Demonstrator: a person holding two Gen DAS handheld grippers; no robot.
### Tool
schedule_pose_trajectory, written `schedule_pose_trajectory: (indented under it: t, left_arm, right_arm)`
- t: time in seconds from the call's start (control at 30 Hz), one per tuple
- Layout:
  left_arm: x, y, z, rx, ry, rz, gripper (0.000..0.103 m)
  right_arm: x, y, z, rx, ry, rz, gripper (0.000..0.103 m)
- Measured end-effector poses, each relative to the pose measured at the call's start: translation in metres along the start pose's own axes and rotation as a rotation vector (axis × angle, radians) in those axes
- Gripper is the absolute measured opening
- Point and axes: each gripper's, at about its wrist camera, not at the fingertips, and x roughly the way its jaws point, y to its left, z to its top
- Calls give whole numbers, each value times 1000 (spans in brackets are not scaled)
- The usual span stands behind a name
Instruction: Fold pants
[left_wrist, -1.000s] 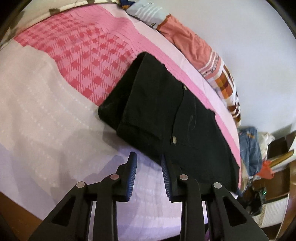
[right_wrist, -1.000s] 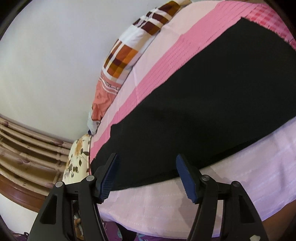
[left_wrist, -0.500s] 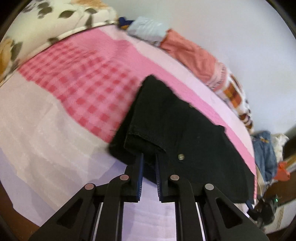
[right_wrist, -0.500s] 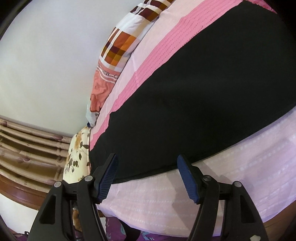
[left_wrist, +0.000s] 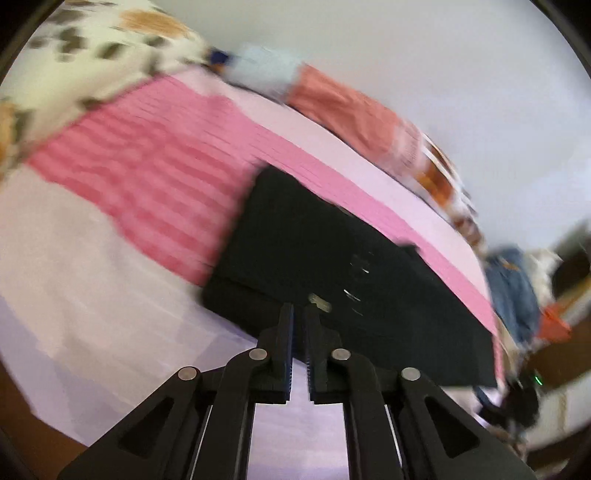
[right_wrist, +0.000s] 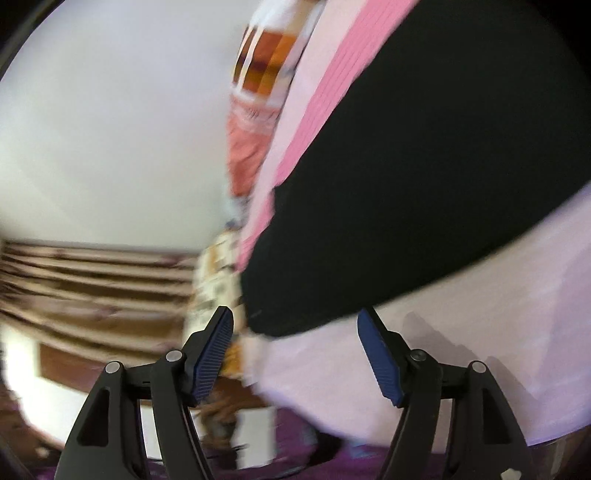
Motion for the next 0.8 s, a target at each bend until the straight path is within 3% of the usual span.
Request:
schedule_pose_trajectory:
  t: [0.07,0.17,0.3,0.43,0.63,0.73,0.8]
  left_arm:
    - [12,-12,-9,13,56,-29,7]
    - [33,-21,-23,-42,142,-142,9]
    - [56,-31,-38,-100,230,-253,12]
    - [70,-37,-39,-154,252,-301,17]
    - [83,-39,-39,-178,284,-299,17]
    - [87,-35,-43,-218,321,-326,17]
    - [84,-37,-40,-204,303,-317,17]
  right_arm:
    - [19,-2,-8,38,44,28,68]
    - [42,-5,-12,59,81,2,68]
    - [54,-1,-7,56,54,-13,68]
    - [68,3,-4,49,56,-57,66]
    - [77,2,-2,58,58,-122,59]
    - [74,1,-3,90,50,-102,59]
    - [74,1,-2,87,49,-108,58]
